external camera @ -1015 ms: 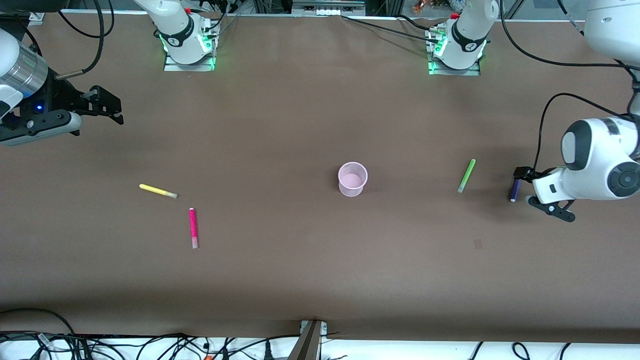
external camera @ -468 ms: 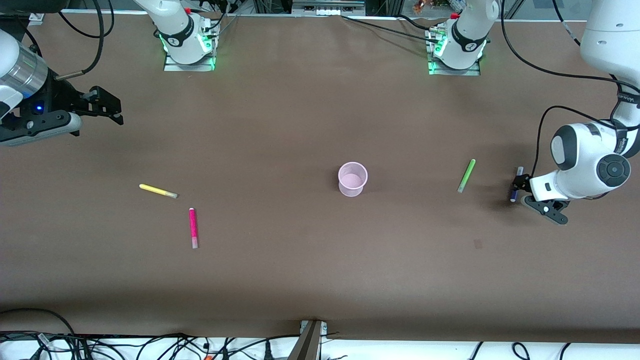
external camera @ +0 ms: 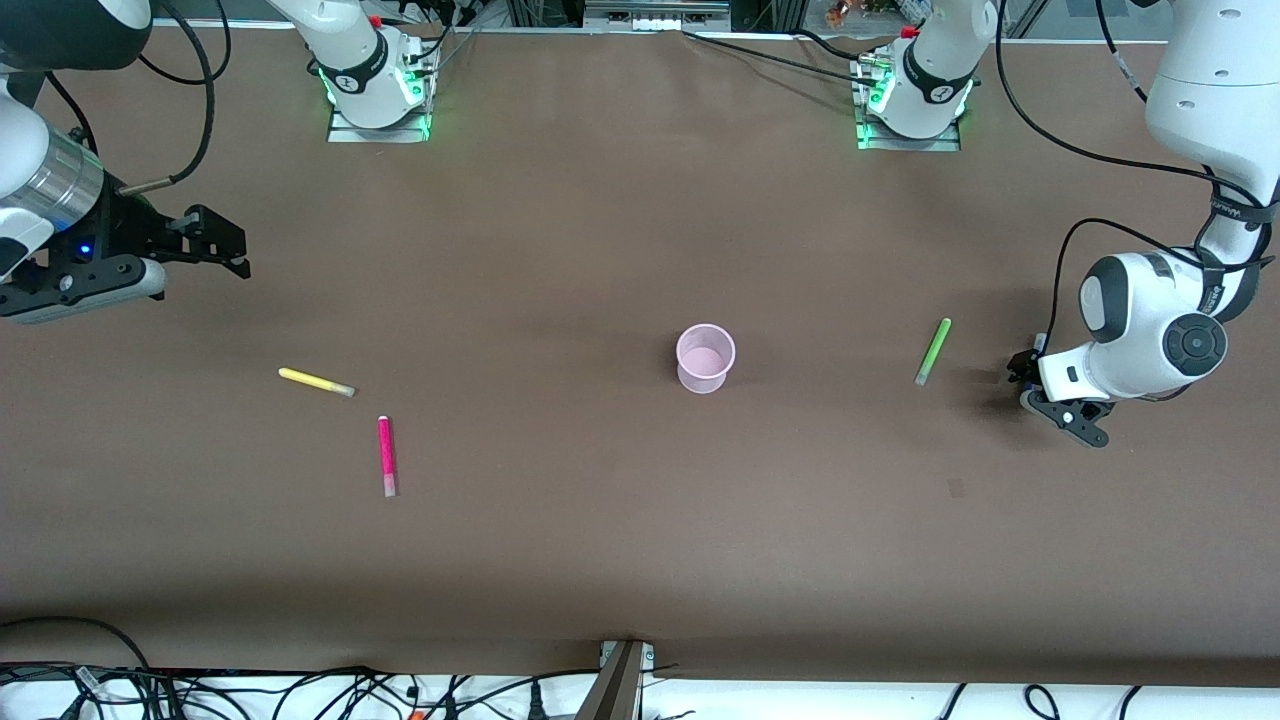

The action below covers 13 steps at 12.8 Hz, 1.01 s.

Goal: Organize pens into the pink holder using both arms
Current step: 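Grasp the blue pen with the left gripper while the right gripper advances, then lift the blue pen toward the holder while the right gripper grasps the marker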

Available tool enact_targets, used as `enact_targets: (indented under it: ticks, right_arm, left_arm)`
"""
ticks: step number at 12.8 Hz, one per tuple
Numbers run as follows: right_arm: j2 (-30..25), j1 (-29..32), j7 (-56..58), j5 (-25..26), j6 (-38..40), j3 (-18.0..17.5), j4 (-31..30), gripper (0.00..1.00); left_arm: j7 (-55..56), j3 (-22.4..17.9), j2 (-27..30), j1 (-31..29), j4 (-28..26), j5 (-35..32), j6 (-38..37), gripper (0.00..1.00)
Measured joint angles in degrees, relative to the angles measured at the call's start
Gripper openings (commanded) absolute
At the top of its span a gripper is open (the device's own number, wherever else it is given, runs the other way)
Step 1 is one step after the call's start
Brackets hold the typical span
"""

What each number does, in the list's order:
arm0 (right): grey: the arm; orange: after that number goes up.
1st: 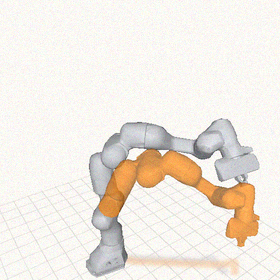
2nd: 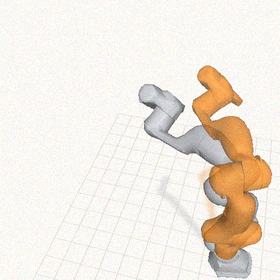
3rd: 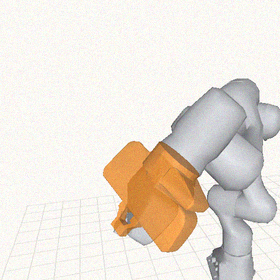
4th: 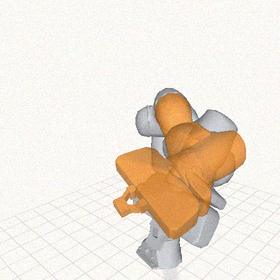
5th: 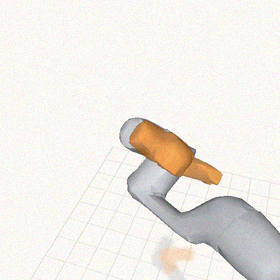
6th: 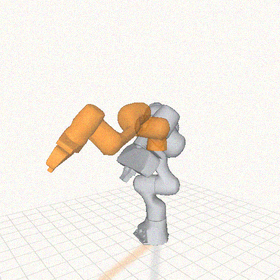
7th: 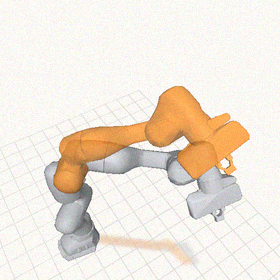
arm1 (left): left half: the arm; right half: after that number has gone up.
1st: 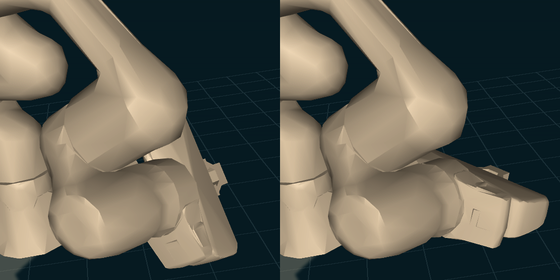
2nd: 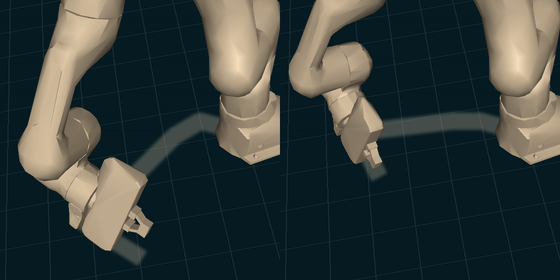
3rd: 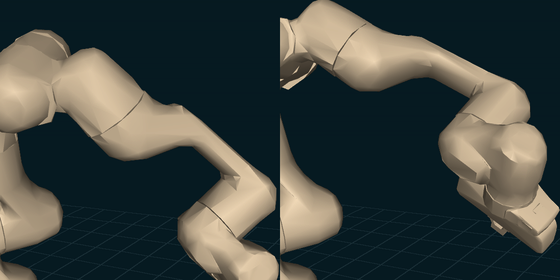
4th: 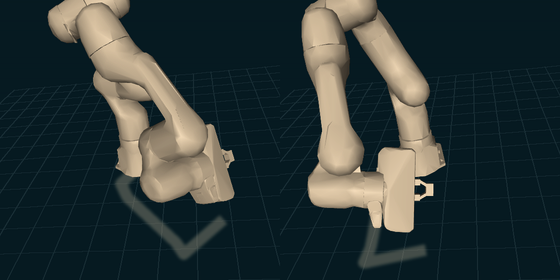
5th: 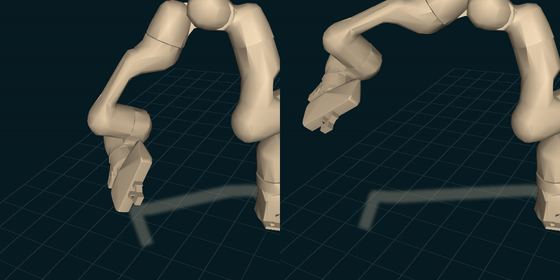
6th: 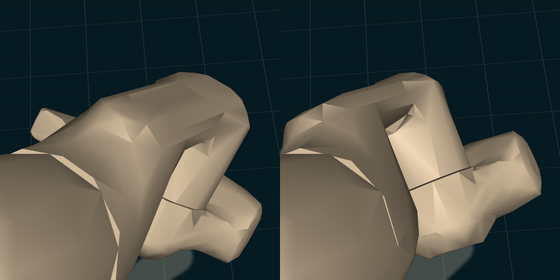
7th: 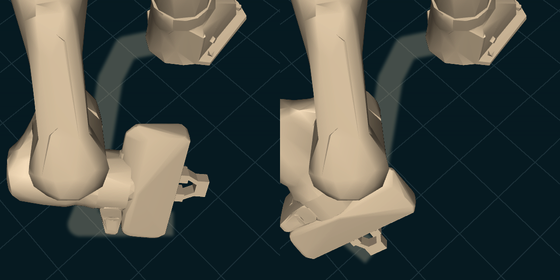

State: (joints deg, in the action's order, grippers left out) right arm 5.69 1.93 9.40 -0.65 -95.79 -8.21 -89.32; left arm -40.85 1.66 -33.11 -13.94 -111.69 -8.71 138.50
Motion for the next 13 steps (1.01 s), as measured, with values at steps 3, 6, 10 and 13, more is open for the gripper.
enact_targets:
  ticks: [3, 6, 10, 13]
  right_arm:
    - [2.0, -0.4, 0.2, -0.3, -2.5, -0.5, -0.2, 1.00]
    - [6.3, -1.3, 0.2, -0.2, -4.1, -0.6, -0.1, 1.00]
    - [8.9, -1.3, 0.2, 0.0, -4.1, 0.1, 0.0, 1.00]
    - [13.0, -1.2, 0.2, 0.0, -4.4, 1.1, 0.0, 1.00]
  left_arm:
    - [0.0, 0.3, -0.1, -0.1, -0.5, 0.0, 0.5, 0.06]
    - [-0.1, 0.6, 0.3, -0.5, -0.4, 0.0, 0.5, 0.00]
    - [-0.7, 1.3, 0.3, -1.0, -0.4, 0.0, 0.4, 0.00]
    - [-0.7, 3.8, 0.8, -1.0, 3.4, 0.0, -6.2, 0.00]
